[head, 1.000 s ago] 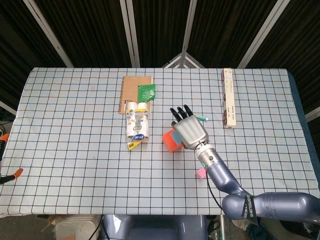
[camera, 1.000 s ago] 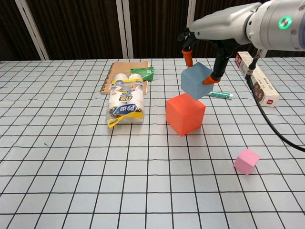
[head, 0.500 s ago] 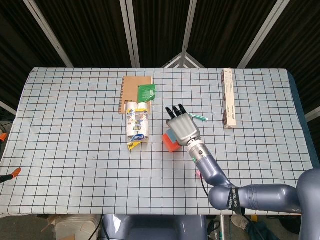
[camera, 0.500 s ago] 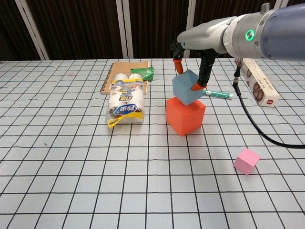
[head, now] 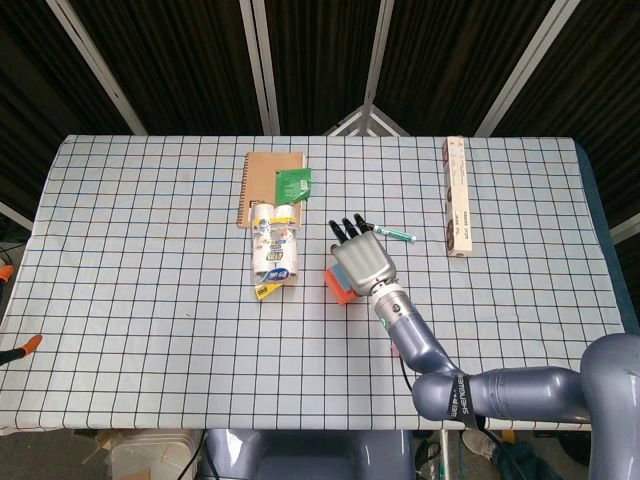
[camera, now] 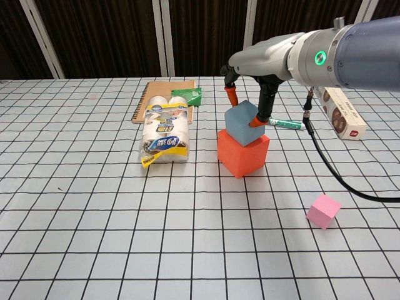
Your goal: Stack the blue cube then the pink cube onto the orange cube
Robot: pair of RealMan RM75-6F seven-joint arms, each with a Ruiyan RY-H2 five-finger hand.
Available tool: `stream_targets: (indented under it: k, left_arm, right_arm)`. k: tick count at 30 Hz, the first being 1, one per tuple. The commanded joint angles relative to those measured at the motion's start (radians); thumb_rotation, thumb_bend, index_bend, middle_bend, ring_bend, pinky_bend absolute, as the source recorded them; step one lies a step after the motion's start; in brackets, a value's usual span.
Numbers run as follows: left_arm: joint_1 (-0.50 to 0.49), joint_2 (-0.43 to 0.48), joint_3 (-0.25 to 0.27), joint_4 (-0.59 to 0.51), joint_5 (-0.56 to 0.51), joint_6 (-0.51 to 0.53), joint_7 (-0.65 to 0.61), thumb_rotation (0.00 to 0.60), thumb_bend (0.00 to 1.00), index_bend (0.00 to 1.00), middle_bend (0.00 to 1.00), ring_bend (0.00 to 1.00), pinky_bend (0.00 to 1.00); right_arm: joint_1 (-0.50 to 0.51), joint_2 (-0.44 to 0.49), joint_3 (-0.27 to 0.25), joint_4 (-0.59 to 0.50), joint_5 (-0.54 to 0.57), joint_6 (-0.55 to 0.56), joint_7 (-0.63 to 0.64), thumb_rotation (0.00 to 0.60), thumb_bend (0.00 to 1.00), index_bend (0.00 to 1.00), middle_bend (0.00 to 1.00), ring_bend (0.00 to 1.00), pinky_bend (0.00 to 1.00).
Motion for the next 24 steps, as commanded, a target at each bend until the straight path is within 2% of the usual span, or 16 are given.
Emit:
stream_targets:
  k: [1, 24]
  left_arm:
    - [0.001, 0.0, 0.0, 0.0, 0.001, 0.003, -0.002, 0.6, 0.12, 0.06, 0.0, 0.0, 0.0]
    - [0.003, 0.005, 0.002, 0.0, 0.005, 0.005, -0.014, 0.6, 0.12, 0.06, 0.0, 0.0, 0.0]
  right_arm:
    - [0.003, 0.0, -0.001, -0.002, 0.003, 0.002, 0.001, 0.6, 0.32, 0.44, 0.0, 0.0, 0.0]
    - [0.033, -0.01, -0.013, -0.015, 0.034, 0.031, -0.009, 0.6, 0.32, 0.44, 0.0, 0.0, 0.0]
